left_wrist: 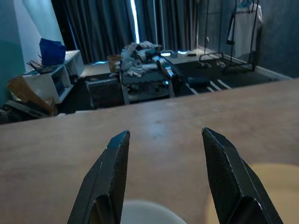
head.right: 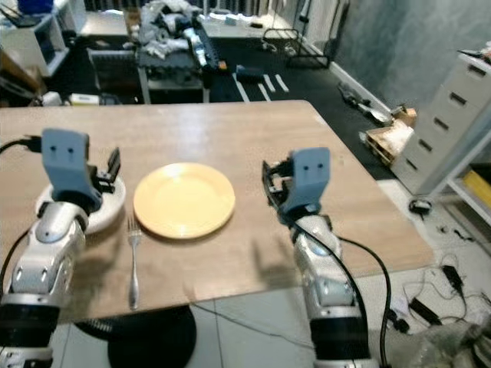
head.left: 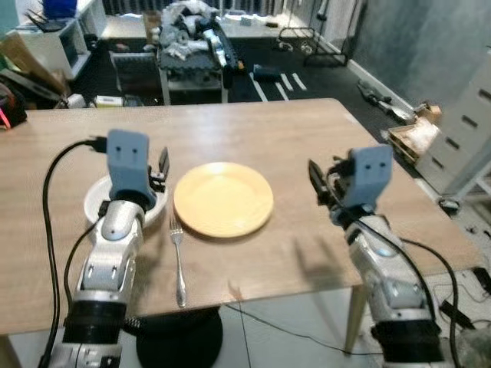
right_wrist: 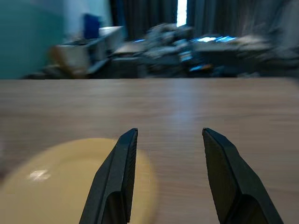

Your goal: Setting the table

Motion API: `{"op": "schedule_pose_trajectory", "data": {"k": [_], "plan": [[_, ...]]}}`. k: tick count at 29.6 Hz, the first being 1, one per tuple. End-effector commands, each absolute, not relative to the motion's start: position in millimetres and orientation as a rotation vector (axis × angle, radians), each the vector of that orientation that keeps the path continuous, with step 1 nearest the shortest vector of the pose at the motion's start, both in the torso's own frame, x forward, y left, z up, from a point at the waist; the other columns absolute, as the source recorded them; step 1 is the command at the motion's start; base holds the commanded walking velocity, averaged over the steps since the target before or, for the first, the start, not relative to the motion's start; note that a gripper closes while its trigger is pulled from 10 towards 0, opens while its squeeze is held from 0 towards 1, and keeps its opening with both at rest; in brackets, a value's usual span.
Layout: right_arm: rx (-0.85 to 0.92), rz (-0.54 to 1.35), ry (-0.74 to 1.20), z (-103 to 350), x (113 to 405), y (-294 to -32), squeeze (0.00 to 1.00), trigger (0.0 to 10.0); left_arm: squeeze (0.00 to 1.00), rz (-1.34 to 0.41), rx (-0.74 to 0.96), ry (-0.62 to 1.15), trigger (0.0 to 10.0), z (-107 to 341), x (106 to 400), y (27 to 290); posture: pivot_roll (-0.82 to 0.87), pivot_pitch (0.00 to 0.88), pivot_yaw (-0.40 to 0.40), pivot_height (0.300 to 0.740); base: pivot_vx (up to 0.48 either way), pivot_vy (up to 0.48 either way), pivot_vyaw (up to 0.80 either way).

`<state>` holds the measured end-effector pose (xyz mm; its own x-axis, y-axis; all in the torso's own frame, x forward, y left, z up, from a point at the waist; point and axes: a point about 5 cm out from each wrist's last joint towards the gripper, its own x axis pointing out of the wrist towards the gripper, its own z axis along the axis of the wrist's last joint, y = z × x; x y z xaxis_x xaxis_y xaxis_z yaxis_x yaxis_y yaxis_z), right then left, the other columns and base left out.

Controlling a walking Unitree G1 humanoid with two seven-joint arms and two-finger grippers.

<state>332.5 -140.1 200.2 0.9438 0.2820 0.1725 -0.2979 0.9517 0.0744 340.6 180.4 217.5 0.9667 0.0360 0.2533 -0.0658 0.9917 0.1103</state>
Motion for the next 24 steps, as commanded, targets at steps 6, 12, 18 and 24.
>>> {"op": "schedule_pose_trajectory", "data": {"k": [6, 12, 18, 24], "plan": [[0.129, 0.384, 0.063, 167, 329, -128, 0.0, 10.0, 0.0, -0.055, 0.186, -0.157, 10.0, 201, 336, 182, -0.02, 0.0, 0.031, 0.74, 0.099, 0.0, 0.0], [0.135, 0.407, 0.106, 160, 324, -132, 0.0, 10.0, 0.0, -0.166, 0.207, -0.112, 10.0, 192, 325, 182, -0.02, 0.0, 0.03, 0.74, 0.0, 0.0, 0.0], [0.198, 0.471, 0.151, 163, 317, -139, 0.0, 10.0, 0.0, -0.134, 0.258, -0.081, 10.0, 183, 315, 188, -0.02, 0.0, 0.025, 0.74, 0.0, 0.0, 0.0], [0.249, 0.469, 0.244, 146, 317, -139, 0.0, 10.0, 0.0, -0.147, 0.33, -0.084, 10.0, 182, 319, 183, -0.02, 0.0, 0.01, 0.74, 0.0, 0.0, 0.0]]}}
